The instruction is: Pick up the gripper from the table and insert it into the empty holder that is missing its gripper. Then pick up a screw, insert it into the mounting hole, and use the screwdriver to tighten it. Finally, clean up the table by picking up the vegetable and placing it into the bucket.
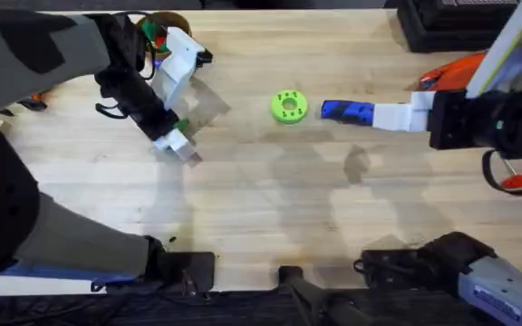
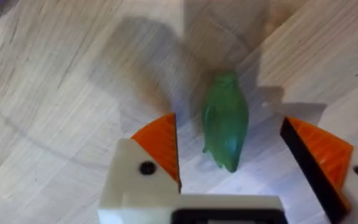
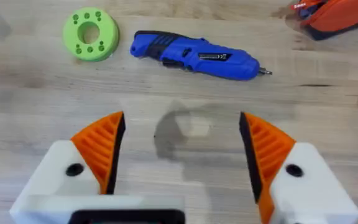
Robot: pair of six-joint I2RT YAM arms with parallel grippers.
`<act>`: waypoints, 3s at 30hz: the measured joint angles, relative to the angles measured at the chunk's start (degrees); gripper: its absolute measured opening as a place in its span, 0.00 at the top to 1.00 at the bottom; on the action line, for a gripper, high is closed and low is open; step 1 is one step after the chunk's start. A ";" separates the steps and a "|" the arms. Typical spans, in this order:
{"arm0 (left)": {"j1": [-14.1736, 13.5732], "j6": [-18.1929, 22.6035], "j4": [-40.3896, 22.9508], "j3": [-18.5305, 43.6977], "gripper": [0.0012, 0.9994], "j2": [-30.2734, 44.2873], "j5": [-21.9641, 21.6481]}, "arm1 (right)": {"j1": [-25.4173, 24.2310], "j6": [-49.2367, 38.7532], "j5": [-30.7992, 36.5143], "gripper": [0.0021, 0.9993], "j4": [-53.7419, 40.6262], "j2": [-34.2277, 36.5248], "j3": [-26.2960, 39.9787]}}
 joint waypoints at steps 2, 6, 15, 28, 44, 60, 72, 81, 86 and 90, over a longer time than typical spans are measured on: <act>0.00 0.01 0.01 0.00 0.01 0.00 0.00 | 0.00 0.00 0.01 0.01 0.00 0.00 -0.01; 0.00 -0.01 -0.01 0.00 0.01 0.00 0.00 | 0.00 0.00 0.01 0.01 0.01 0.00 0.00; 0.00 -0.42 0.38 0.01 0.90 0.00 -0.32 | 0.00 0.15 0.00 0.01 0.01 0.00 -0.01; 0.00 -0.43 0.49 0.02 0.97 -0.06 -0.33 | 0.00 0.15 0.01 0.01 0.01 0.00 0.00; -0.01 -3.33 -8.66 15.26 0.97 -4.58 0.33 | 0.00 0.15 0.01 0.01 0.01 0.00 -0.01; 0.76 -14.45 9.74 21.35 0.97 -8.01 0.55 | 0.00 0.17 0.01 0.01 0.17 0.00 -0.01; 1.78 -14.86 26.18 21.35 0.97 3.54 0.70 | 0.00 0.17 0.01 0.01 0.19 0.00 -0.01; 3.58 -15.05 30.62 21.35 0.97 11.31 0.70 | 0.00 0.17 0.01 0.01 0.23 0.00 -0.01; 3.48 -15.05 31.29 21.35 0.54 11.87 0.72 | 0.00 0.17 0.01 0.01 0.63 0.00 -0.01; 3.78 -15.42 31.67 21.51 0.04 11.63 0.41 | 0.00 0.17 0.01 0.01 1.44 0.00 -0.01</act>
